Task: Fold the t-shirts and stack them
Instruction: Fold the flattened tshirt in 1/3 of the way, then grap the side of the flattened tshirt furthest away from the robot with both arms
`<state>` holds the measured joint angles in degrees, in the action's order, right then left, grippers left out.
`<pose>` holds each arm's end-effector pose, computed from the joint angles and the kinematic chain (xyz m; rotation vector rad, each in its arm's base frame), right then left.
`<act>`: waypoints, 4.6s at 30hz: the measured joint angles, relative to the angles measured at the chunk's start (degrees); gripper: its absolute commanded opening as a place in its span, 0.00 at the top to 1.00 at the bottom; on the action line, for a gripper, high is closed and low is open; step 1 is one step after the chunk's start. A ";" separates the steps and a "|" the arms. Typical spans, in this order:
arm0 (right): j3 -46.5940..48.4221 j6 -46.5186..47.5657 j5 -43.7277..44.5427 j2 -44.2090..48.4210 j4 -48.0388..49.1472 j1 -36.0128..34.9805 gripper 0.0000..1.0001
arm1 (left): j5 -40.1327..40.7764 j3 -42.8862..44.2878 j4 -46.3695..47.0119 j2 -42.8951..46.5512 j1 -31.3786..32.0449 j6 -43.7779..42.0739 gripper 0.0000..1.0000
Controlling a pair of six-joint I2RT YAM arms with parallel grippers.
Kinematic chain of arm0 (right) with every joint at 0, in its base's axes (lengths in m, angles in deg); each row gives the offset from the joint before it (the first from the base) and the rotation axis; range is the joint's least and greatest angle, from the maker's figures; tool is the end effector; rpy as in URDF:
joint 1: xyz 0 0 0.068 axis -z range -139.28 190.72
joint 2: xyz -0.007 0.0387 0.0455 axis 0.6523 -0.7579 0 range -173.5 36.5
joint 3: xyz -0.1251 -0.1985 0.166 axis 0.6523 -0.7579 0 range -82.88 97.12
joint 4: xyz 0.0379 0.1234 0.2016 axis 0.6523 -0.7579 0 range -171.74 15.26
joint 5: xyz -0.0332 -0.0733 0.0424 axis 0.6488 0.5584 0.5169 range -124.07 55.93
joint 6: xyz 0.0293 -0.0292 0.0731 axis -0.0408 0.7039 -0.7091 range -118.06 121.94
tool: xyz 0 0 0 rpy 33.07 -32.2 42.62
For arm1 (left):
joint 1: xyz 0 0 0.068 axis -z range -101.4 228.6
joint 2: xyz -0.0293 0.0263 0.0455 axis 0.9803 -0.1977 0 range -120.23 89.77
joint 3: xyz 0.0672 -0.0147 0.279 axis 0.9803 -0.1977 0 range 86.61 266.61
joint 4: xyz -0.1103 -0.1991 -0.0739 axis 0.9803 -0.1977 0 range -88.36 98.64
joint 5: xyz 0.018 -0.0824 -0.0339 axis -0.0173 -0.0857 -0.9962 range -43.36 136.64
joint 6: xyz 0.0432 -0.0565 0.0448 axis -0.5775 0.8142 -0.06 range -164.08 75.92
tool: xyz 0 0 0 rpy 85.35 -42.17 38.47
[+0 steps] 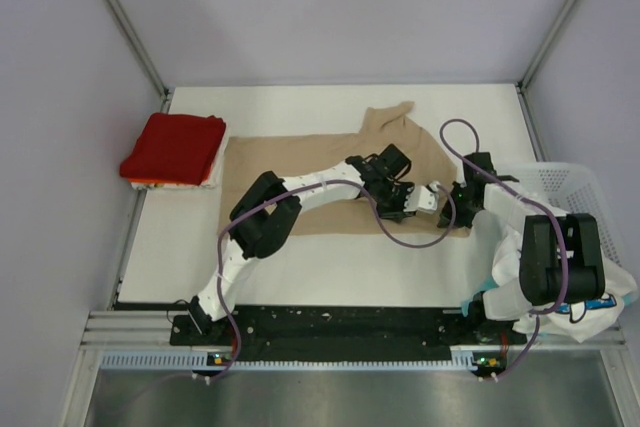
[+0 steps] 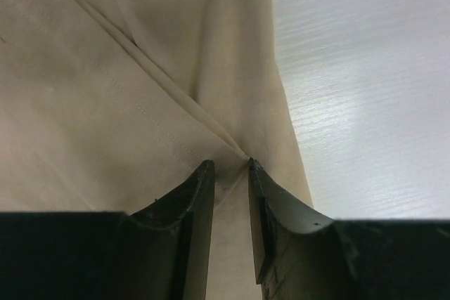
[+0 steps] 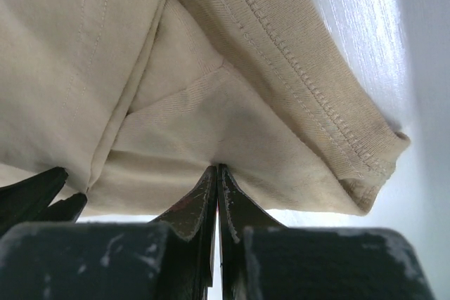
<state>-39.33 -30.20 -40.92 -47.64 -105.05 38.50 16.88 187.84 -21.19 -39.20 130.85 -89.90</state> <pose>0.2462 0.0183 0.1537 0.7063 2.7536 0.3039 0.2730 -0.4123 0.1642 2.0299 1.5047 -0.7094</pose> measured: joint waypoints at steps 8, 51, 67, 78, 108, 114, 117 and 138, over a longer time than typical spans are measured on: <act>0.00 0.02 0.00 0.00 0.11 0.00 1.00 | 4.04 -0.22 0.37 -0.02 0.50 -1.70 1.00; -0.79 0.59 -0.33 0.22 1.20 0.66 1.00 | 17.75 13.11 1.07 -8.22 -15.26 43.12 0.92; 25.55 6.47 -0.02 -7.15 -3.85 0.72 1.00 | 11.28 16.33 -1.68 -5.31 -14.91 38.97 0.57; 33.16 5.84 -3.76 -28.57 0.63 0.55 1.00 | 15.47 21.53 -1.77 -13.14 -14.97 45.24 0.76; 23.74 -1.07 14.32 0.68 -4.92 -4.74 0.07 | 28.59 -13.64 -13.27 40.44 -23.41 15.54 0.47; 13.51 -7.91 11.06 2.51 -5.60 -5.35 0.12 | 29.49 -38.77 -19.47 57.09 -28.39 11.82 0.48; 11.85 -9.09 11.04 2.86 -6.10 -6.32 0.12 | 31.08 -49.83 -20.31 60.17 -29.53 10.60 0.48; 3.98 -17.27 21.70 -1.86 -9.03 -7.06 0.36 | 20.74 -64.00 -6.21 55.28 -40.79 -8.33 0.52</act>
<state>-35.35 -47.46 -19.21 -49.50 -114.08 31.44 37.62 123.85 -27.40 16.08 90.06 -98.23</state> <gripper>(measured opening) 0.652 0.503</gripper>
